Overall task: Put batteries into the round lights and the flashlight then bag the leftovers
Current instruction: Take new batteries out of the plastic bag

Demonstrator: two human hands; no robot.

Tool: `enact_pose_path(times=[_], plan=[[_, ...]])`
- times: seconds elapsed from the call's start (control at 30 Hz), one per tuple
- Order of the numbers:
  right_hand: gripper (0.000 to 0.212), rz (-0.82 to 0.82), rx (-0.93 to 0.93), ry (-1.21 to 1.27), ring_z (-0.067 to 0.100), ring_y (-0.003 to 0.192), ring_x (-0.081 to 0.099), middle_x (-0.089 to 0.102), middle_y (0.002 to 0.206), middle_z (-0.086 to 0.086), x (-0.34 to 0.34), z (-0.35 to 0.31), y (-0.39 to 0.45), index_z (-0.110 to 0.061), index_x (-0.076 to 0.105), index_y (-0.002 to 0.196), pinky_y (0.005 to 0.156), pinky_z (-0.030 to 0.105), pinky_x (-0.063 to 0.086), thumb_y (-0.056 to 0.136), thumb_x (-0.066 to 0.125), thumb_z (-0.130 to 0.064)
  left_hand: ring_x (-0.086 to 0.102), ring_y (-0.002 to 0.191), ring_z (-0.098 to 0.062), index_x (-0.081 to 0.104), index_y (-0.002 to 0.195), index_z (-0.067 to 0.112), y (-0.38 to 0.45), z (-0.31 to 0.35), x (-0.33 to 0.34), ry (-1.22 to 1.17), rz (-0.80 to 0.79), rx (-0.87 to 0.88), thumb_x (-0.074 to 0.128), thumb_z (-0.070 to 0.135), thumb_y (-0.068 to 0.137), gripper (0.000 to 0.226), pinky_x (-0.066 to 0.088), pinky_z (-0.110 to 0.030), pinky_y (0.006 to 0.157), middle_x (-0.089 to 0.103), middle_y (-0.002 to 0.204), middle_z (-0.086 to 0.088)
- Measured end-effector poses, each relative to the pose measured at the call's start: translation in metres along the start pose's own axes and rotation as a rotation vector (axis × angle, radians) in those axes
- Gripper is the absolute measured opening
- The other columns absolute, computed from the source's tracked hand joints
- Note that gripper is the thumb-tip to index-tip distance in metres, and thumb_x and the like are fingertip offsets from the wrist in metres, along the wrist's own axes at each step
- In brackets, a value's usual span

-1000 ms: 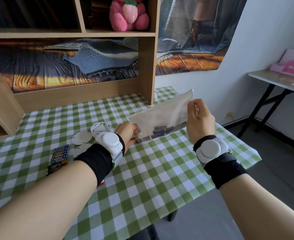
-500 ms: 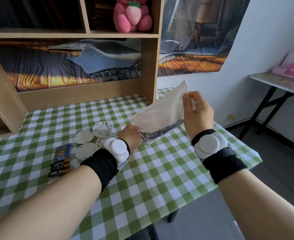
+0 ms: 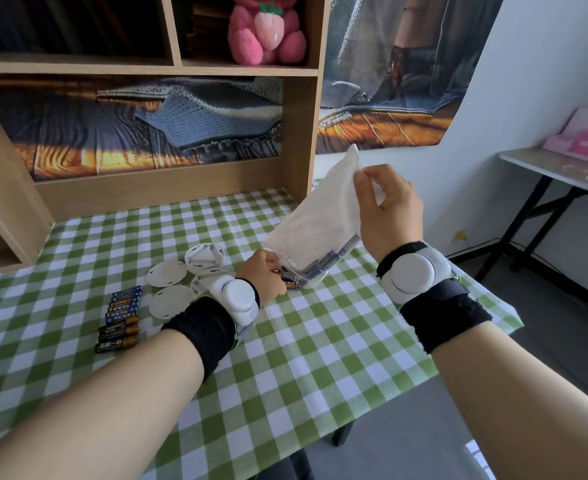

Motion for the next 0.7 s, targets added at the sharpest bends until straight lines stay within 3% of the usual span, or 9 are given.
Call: enact_pose_path(times=[0.3, 0.53, 0.7], plan=[[0.018, 0.016, -0.015, -0.004, 0.022, 0.104, 0.054, 0.062, 0.097, -0.010, -0.005, 0.001, 0.003, -0.021, 0.065, 0.100, 0.079, 0.027, 0.037, 0.099, 0.051, -0.033, 0.060, 0.109, -0.019, 0.051, 0.119, 0.016, 0.005, 0.002, 0.003, 0.164, -0.021, 0.062, 0.064, -0.010, 0.077, 0.051, 0.055, -0.036, 0.089, 0.057, 0.127, 0.002], [0.019, 0.028, -0.040, -0.026, 0.021, 0.103, 0.052, 0.067, 0.101, -0.006, -0.011, -0.005, 0.008, -0.020, 0.066, 0.100, 0.077, 0.023, 0.033, 0.099, 0.052, -0.033, 0.055, 0.101, -0.014, 0.048, 0.132, 0.019, 0.007, 0.002, 0.007, 0.213, -0.039, 0.078, 0.067, -0.004, 0.080, 0.060, 0.051, -0.028, 0.082, 0.051, 0.128, 0.006], [0.021, 0.037, -0.040, -0.025, 0.023, 0.104, 0.053, 0.066, 0.101, -0.005, -0.017, -0.005, 0.014, -0.020, 0.067, 0.100, 0.078, 0.025, 0.035, 0.098, 0.053, -0.034, 0.060, 0.110, -0.022, 0.046, 0.136, 0.027, 0.006, 0.005, 0.012, 0.364, -0.037, 0.100, 0.073, 0.011, 0.076, 0.068, 0.054, -0.038, 0.092, 0.054, 0.134, 0.004]])
Point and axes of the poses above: each hand's wrist, its own y-axis towards the middle knuckle, its own x-axis out of the palm, z = x × y, the point moved 6 cm from there along y, towards the middle knuckle
